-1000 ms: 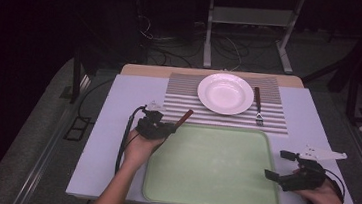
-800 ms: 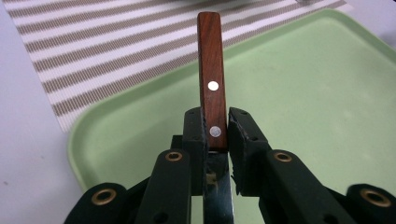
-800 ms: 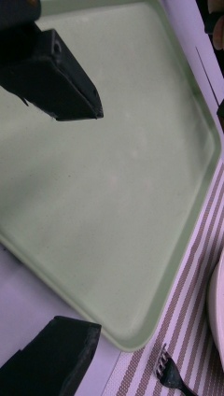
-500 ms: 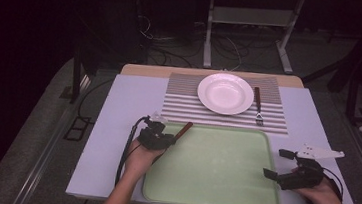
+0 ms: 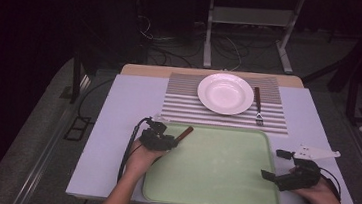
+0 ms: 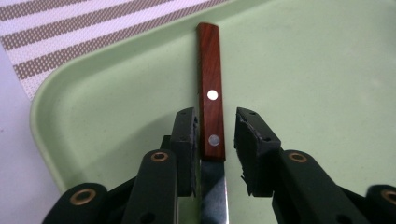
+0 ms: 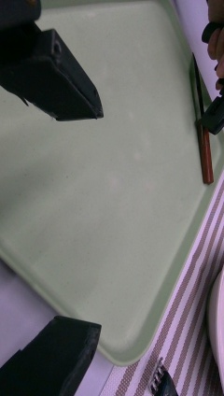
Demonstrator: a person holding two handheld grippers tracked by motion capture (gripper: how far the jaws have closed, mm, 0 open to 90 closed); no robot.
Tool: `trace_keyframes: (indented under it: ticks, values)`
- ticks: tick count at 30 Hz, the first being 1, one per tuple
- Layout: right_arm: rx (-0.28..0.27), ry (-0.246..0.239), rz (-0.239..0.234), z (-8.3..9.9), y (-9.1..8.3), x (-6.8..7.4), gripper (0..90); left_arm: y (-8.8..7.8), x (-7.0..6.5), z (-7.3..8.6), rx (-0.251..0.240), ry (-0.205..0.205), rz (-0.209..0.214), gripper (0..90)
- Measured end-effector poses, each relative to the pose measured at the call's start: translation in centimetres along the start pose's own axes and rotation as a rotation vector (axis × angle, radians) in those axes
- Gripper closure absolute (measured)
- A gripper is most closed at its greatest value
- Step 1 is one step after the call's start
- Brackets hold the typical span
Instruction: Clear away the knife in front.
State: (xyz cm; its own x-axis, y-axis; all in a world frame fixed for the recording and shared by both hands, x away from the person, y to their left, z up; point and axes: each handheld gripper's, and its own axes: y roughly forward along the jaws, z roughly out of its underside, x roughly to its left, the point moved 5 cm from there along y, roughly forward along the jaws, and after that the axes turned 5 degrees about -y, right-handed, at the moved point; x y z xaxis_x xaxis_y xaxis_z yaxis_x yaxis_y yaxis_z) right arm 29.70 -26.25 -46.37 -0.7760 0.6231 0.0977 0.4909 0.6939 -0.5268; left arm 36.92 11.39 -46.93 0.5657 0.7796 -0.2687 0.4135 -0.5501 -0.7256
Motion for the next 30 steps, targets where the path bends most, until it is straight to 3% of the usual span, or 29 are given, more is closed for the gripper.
trace_keyframes:
  ticks: [5,8,13,17,24,30]
  values:
    - [-0.014,0.015,0.004,-0.1,-0.2,-0.3,0.2,0.0,-0.1,-1.0,-0.042,0.006,0.038,67.2]
    - [-0.027,0.030,0.005,-0.3,-0.3,-0.6,0.2,0.2,-0.3,-1.9,-0.051,0.024,0.064,76.5]
    - [-0.028,0.035,0.009,-0.5,-0.2,-0.7,0.2,1.0,-0.4,-3.2,-0.023,0.070,0.091,89.0]
    - [-0.025,0.040,0.017,-0.6,-0.2,-0.7,0.2,2.2,-0.6,-3.4,0.023,0.112,0.101,89.4]
    - [-0.017,0.034,0.020,-0.5,-0.2,-0.7,0.2,3.9,-1.4,-4.7,0.055,0.172,0.108,89.3]
    - [-0.022,0.038,0.022,-0.5,-0.2,-0.8,0.2,5.5,-1.0,-5.6,0.100,0.186,0.097,89.4]
